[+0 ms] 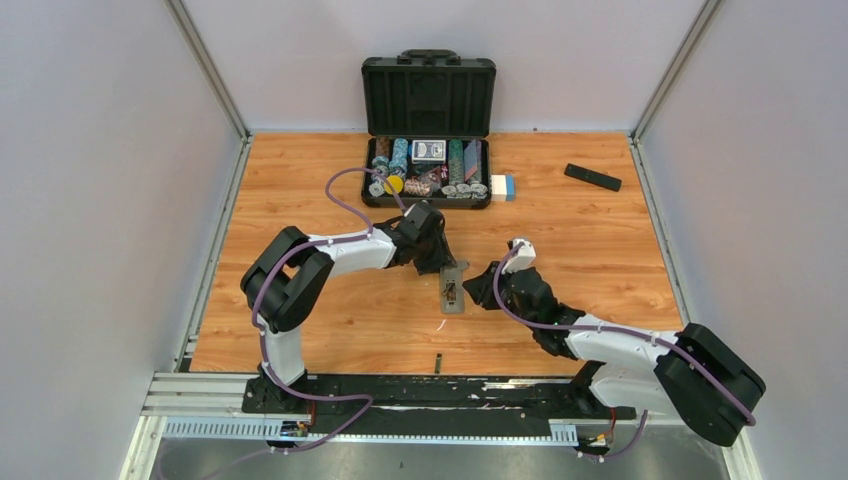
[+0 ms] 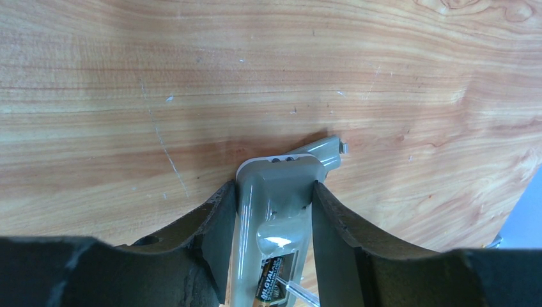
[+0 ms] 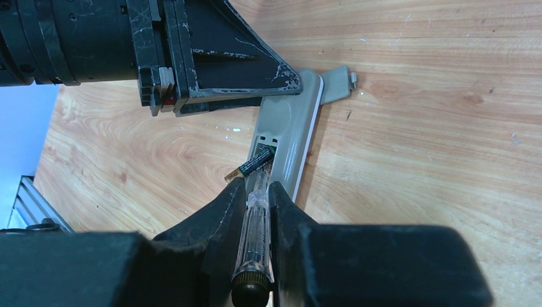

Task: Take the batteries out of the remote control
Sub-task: Unload the battery from the remote control.

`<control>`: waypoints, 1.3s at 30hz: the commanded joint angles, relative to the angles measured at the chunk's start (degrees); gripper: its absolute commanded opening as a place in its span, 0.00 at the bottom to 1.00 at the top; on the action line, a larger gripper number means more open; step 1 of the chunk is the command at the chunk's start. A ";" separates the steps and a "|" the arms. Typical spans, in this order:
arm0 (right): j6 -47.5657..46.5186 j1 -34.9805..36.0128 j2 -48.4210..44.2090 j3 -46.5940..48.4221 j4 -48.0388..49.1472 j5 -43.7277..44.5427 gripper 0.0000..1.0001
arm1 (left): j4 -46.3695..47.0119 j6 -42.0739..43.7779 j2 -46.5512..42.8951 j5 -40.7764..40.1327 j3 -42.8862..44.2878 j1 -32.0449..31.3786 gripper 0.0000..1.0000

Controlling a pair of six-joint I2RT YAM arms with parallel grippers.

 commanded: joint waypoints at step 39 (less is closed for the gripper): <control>-8.59 0.15 -3.42 5.46 -4.09 -2.21 0.00 | -14.66 1.89 6.23 -0.31 -5.04 -1.76 0.60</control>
